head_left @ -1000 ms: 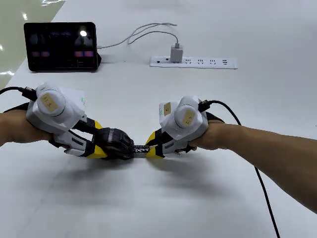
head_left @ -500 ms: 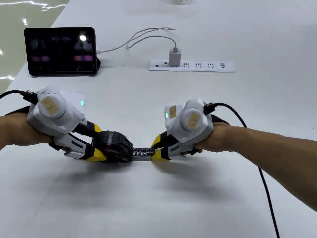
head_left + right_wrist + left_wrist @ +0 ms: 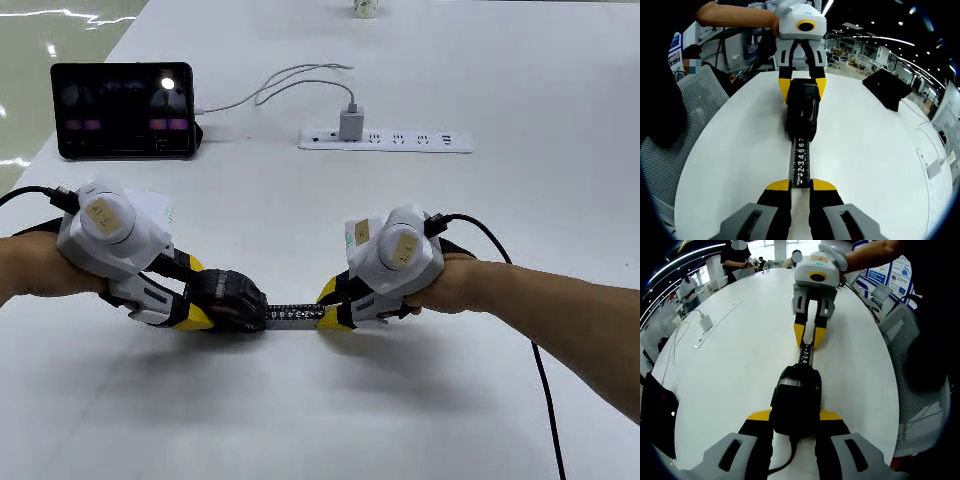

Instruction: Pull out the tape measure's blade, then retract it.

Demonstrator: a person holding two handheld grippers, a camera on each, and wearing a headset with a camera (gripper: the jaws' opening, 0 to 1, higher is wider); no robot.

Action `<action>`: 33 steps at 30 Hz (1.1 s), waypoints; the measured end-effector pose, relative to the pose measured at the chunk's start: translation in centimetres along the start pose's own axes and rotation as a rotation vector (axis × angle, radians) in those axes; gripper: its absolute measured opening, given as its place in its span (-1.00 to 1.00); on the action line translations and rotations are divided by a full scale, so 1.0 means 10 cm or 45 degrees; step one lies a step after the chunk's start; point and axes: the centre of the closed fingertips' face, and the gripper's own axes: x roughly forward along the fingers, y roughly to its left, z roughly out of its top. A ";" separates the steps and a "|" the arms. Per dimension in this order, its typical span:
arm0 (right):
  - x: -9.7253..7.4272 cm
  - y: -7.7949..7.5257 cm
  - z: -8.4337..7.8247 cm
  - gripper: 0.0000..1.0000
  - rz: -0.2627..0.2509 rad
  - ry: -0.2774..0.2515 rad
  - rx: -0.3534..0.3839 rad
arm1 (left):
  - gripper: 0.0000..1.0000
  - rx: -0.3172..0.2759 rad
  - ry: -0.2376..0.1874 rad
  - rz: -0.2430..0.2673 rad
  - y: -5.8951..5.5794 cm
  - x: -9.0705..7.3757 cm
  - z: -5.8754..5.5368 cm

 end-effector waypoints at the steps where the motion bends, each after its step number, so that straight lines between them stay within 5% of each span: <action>1: -0.01 0.00 -0.01 -0.82 0.000 0.002 0.000 | -0.48 0.002 0.005 0.001 0.00 0.00 0.00; 9: -0.04 0.02 -0.05 -0.82 0.002 0.018 -0.006 | -0.48 0.026 0.051 -0.004 0.00 0.00 -0.01; 33: -0.28 0.02 -0.31 -0.82 -0.010 0.065 0.015 | -0.48 0.018 0.055 -0.005 0.00 0.00 -0.01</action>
